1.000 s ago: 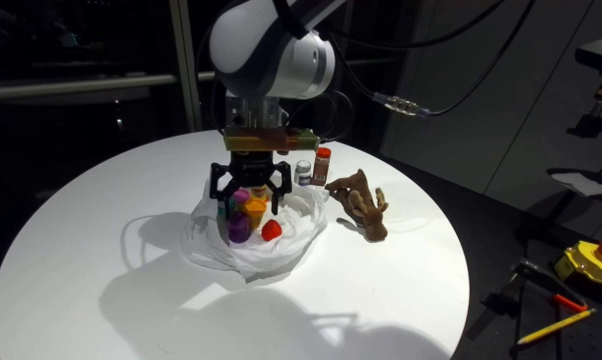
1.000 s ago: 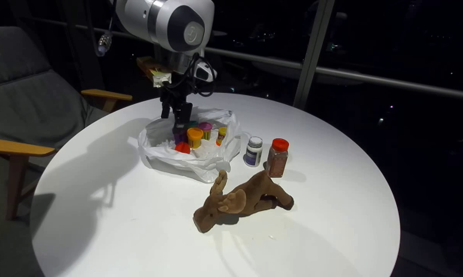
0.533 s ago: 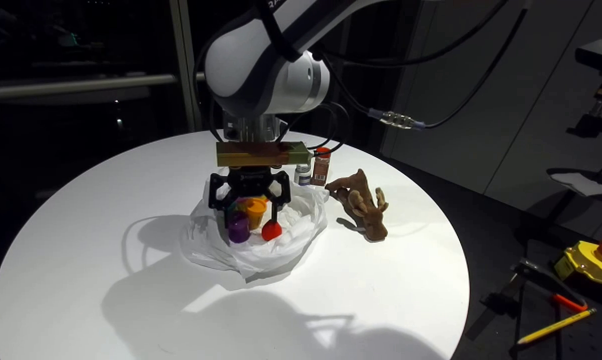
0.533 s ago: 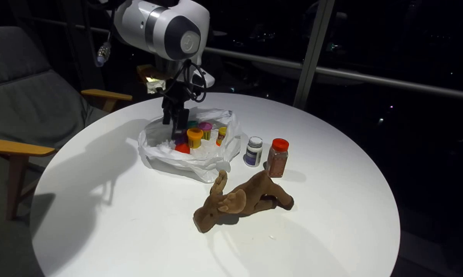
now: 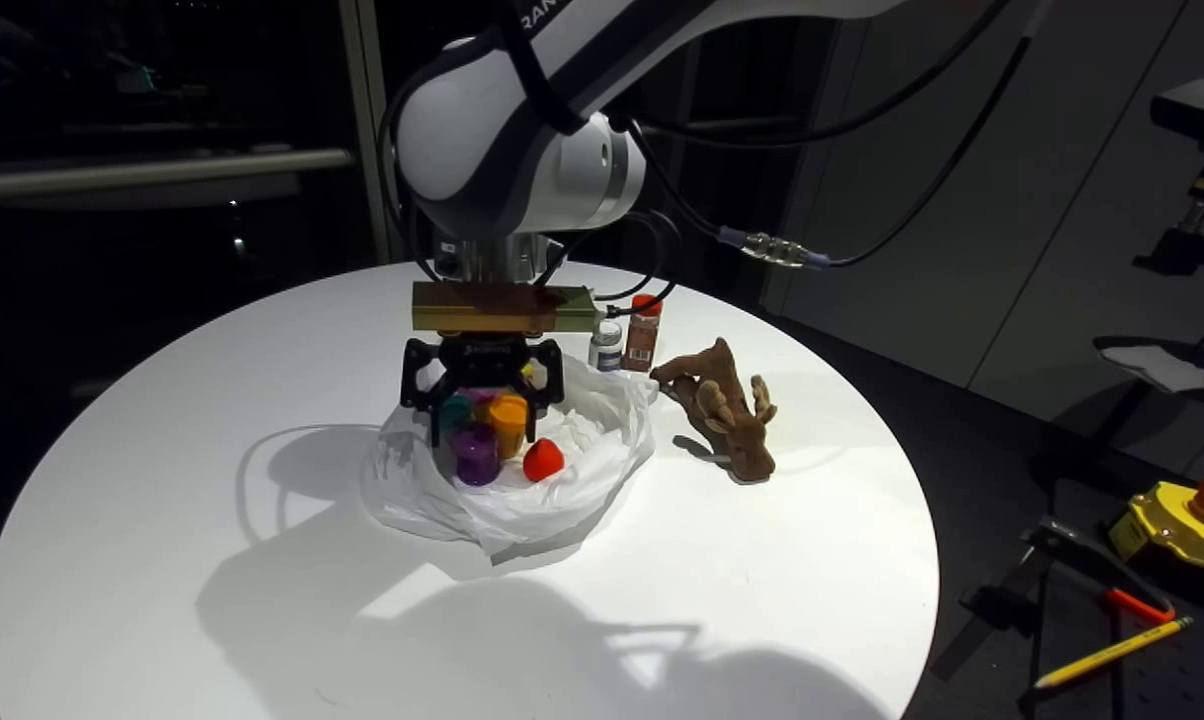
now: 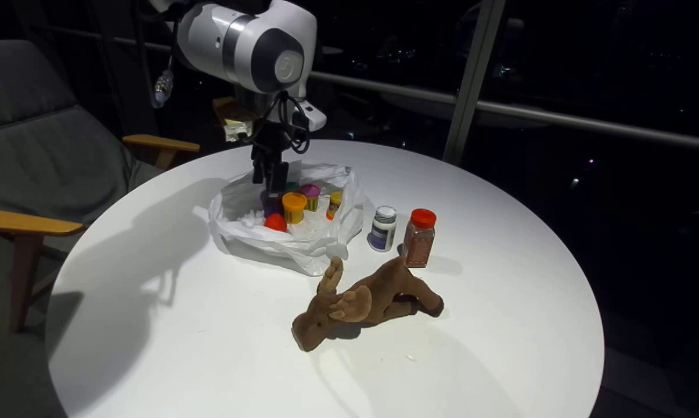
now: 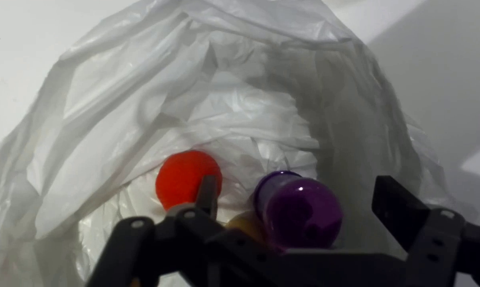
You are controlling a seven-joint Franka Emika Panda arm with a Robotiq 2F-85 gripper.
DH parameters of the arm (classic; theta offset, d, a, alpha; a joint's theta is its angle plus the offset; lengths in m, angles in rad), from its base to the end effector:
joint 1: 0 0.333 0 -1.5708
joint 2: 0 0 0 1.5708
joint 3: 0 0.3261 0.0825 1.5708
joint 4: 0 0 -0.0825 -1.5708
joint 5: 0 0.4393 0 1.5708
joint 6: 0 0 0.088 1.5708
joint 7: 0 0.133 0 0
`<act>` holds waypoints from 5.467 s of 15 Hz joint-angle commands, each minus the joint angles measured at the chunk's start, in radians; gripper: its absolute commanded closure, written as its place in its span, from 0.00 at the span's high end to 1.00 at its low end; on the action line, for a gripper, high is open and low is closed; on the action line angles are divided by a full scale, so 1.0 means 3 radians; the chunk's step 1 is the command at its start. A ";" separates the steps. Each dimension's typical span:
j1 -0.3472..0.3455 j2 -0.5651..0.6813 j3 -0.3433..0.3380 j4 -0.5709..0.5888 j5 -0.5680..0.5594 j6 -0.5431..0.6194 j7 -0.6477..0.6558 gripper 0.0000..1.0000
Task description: Remove all the contents from the white plastic bag and put them on the table
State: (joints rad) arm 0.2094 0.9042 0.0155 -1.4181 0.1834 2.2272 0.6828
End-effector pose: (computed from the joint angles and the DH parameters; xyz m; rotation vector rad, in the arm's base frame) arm 0.7393 0.1772 0.0902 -2.9099 0.8720 0.2317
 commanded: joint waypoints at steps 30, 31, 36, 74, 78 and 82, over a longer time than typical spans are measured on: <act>0.0054 -0.1723 0.0335 -0.1903 0.0138 0.0070 -0.0236 0.26; 0.0067 -0.1727 0.0386 -0.1979 0.0164 0.0076 -0.0282 0.26; 0.0323 -0.1353 0.0455 -0.2048 0.0017 0.0536 -0.0245 0.26; -0.0219 -0.0319 0.0117 -0.0435 -0.0397 0.0366 -0.1957 1.00; -0.0184 -0.0142 0.0053 -0.0226 -0.0482 0.0291 -0.1932 1.00; -0.0165 0.0013 -0.0004 -0.0029 -0.0604 0.0237 -0.1902 1.00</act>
State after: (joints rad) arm 0.1519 0.8608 0.0291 -1.5141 0.0362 2.3368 0.1044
